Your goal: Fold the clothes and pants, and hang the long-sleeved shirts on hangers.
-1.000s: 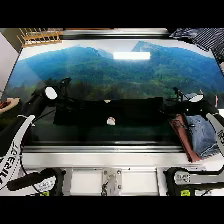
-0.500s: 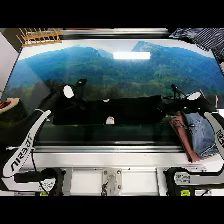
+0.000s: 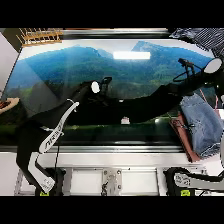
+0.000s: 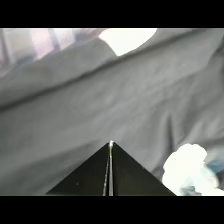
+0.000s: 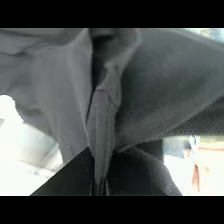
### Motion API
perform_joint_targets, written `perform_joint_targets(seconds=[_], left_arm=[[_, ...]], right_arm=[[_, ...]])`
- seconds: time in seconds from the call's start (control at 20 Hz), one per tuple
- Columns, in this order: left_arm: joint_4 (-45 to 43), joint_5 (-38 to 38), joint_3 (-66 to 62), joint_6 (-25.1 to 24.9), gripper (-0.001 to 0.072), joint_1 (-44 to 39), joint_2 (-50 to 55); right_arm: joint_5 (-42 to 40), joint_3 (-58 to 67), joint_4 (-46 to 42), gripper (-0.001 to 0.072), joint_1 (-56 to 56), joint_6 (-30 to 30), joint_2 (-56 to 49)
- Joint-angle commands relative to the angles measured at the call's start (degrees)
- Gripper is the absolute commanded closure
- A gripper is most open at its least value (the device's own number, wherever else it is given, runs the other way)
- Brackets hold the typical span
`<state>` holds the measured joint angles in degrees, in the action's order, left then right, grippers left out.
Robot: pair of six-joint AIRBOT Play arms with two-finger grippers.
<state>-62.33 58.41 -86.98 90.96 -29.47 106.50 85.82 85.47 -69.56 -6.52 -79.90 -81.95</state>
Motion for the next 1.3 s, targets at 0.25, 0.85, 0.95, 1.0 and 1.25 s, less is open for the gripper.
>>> perform_joint_targets(seconds=[0.25, 0.85, 0.95, 1.0, 1.25], left_arm=[[2.47, 2.80, -15.19, 0.02, 0.0702, -6.47, 11.85], [1.75, 7.28, -20.44, 2.51, 0.0702, 0.35, 9.79], [1.79, 7.08, -20.85, 2.49, 0.0702, 4.87, 6.60], [1.77, 7.17, -20.85, 2.45, 0.0702, 7.19, 5.03], [1.79, 10.25, -20.81, 1.14, 0.0702, 20.57, -3.41]], right_arm=[[7.69, 18.08, -4.24, 0.0699, 13.38, -5.70, 0.20], [5.49, 20.35, -4.22, 0.0700, 21.16, -6.01, 0.00], [4.39, 20.35, -4.20, 0.0699, 23.26, -7.21, -0.48], [3.93, 20.37, -4.20, 0.0699, 24.55, -7.21, -0.90], [-3.15, 20.39, -2.47, 0.0699, 34.14, -8.90, -5.11]])
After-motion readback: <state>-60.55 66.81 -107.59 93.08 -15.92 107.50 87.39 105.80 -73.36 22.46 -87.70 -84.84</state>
